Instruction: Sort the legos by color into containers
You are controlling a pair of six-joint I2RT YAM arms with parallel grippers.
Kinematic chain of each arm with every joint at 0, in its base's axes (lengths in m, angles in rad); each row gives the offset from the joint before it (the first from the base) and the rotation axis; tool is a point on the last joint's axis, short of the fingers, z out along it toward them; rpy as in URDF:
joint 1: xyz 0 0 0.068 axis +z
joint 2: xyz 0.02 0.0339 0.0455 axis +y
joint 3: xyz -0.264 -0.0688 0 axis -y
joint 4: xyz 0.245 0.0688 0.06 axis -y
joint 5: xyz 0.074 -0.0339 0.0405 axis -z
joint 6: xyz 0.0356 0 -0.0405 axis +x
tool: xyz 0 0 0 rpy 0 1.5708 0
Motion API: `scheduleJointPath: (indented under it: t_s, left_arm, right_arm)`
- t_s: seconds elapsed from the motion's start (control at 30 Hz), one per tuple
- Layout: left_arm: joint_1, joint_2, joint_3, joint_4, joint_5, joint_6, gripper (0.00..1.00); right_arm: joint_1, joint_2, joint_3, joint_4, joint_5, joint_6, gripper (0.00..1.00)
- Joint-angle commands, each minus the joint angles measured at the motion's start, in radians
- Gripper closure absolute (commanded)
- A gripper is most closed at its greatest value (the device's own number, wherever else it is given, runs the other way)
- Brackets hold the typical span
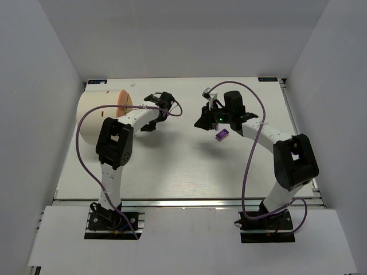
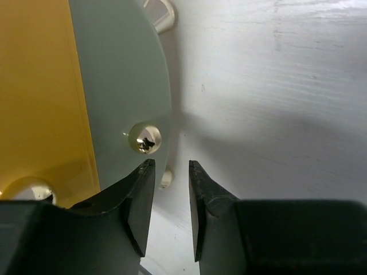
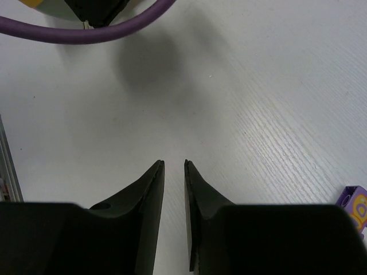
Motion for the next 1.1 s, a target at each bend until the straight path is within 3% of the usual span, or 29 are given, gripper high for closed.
scheduleJointPath:
  t_s: [0.0, 0.2, 0.43, 0.6, 0.8, 0.87, 0.97, 1.07]
  left_arm:
    - [-0.008, -0.014, 0.055, -0.019, -0.107, -0.017, 0.6]
    - [-0.008, -0.008, 0.074, -0.034, -0.139, -0.032, 0.63]
    - [-0.008, -0.106, -0.012, -0.017, 0.043, -0.116, 0.6]
    - [-0.028, -0.23, -0.082, 0.033, 0.302, -0.176, 0.65]
    - [-0.057, -0.467, -0.09, 0.174, 0.65, -0.145, 0.51]
    - [-0.057, -0.557, -0.084, 0.202, 0.687, -0.15, 0.41]
    - [-0.057, -0.655, -0.072, 0.213, 0.706, -0.173, 0.31]
    - [-0.057, -0.721, -0.037, 0.19, 0.679, -0.201, 0.28]
  right_arm:
    - [-0.003, -0.007, 0.029, 0.024, -0.013, 0.003, 0.74]
    - [-0.008, -0.013, 0.013, 0.021, -0.01, -0.008, 0.73]
    - [-0.005, 0.001, 0.03, 0.013, -0.01, -0.014, 0.73]
    - [-0.008, 0.024, 0.064, -0.007, -0.056, 0.008, 0.67]
    - [0.013, 0.248, 0.271, -0.186, -0.353, 0.044, 0.44]
    - [0.027, 0.309, 0.319, -0.183, -0.415, 0.125, 0.41]
    - [0.053, 0.438, 0.415, -0.11, -0.466, 0.268, 0.39]
    - [0.081, 0.55, 0.477, 0.121, -0.509, 0.44, 0.35]
